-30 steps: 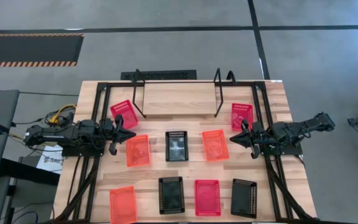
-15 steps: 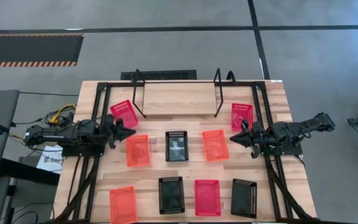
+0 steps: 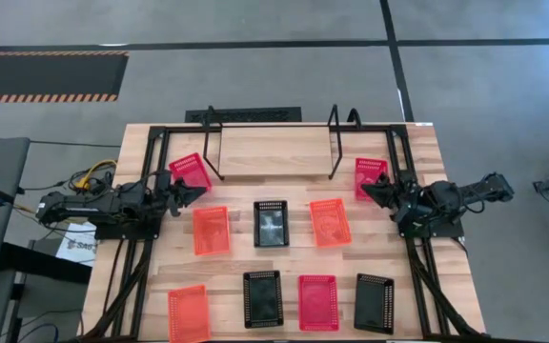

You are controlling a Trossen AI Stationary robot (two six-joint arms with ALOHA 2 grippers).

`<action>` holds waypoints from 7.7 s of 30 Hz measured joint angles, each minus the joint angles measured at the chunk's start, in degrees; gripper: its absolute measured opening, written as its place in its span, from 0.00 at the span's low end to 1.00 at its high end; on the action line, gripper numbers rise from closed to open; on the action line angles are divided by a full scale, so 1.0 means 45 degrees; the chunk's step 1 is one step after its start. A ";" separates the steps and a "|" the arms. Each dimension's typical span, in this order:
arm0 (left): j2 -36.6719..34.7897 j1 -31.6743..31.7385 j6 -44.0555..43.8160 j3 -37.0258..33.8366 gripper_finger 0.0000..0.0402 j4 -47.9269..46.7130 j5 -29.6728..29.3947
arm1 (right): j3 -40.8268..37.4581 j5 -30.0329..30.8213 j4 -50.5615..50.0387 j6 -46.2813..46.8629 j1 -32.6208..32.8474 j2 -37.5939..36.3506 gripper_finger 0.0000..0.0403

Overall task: Stack baskets on shelf by color
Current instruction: Put the top right red bin on the shelf

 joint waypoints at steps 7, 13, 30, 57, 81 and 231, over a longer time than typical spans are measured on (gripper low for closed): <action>0.0001 0.0000 0.0603 0.0001 0.00 0.0108 -0.0998 | 0.0235 -0.0064 0.0168 0.1327 0.0000 0.0008 0.09; 0.0002 0.0000 0.1099 0.0000 0.00 0.0151 -0.1218 | 0.2861 0.0183 0.0732 -0.2988 0.0000 0.0888 0.06; 0.0000 0.0000 0.1689 0.0191 0.00 -0.0431 -0.2134 | 1.2058 0.3831 -2.1281 0.9409 -0.1362 0.8914 0.25; 0.0001 0.0000 0.2104 0.0201 0.00 -0.0475 -0.2040 | 0.9365 -0.1851 -2.0987 1.0527 -0.6596 0.9961 0.51; 0.0002 0.0000 0.2098 0.0201 0.00 -0.0514 -0.1365 | 0.8723 -0.5119 -1.5715 0.7019 -1.0825 1.4964 0.52; -0.0001 -0.0003 0.2266 0.0201 0.00 -0.0579 -0.0384 | 1.6410 -0.7687 -0.8934 0.5323 -0.9143 2.3230 0.00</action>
